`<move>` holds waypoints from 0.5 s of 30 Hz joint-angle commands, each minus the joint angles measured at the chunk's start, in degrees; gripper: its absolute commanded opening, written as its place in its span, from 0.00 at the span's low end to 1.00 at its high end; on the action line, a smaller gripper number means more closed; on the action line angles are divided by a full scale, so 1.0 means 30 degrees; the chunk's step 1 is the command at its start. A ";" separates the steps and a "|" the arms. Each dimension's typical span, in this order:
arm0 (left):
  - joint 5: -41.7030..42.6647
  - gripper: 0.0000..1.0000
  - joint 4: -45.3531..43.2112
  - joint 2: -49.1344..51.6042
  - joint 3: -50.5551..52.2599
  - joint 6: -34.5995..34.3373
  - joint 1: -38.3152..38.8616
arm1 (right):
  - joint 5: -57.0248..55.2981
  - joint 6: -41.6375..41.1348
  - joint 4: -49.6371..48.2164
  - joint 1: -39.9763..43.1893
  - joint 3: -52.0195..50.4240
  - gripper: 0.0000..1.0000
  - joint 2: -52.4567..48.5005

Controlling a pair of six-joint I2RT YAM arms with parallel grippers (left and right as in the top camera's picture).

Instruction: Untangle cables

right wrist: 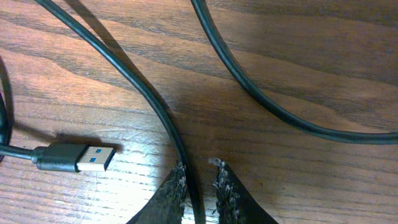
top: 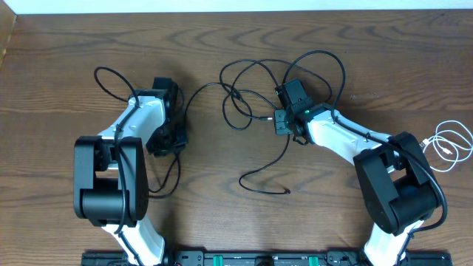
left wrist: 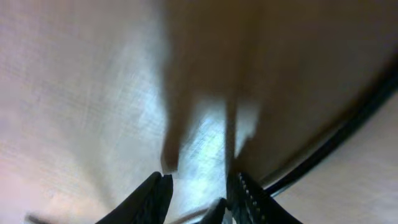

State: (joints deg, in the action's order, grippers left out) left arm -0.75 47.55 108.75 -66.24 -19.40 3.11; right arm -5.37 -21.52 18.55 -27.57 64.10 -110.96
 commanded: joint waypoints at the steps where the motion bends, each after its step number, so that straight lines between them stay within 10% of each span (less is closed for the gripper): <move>1: 0.2747 0.37 -0.1013 -0.0255 -0.0175 0.2914 0.0066 | 0.0554 -0.0248 0.0350 -0.0277 -0.0641 0.17 -0.0867; 15: 0.8131 0.36 -0.4306 -0.0321 -0.0182 0.5836 0.0066 | 0.0554 -0.0255 0.0335 -0.0277 -0.0641 0.17 -0.0867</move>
State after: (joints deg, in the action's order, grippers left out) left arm 19.53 35.79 108.62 -66.28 -3.77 3.14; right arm -5.19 -21.52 18.52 -27.57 64.10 -110.96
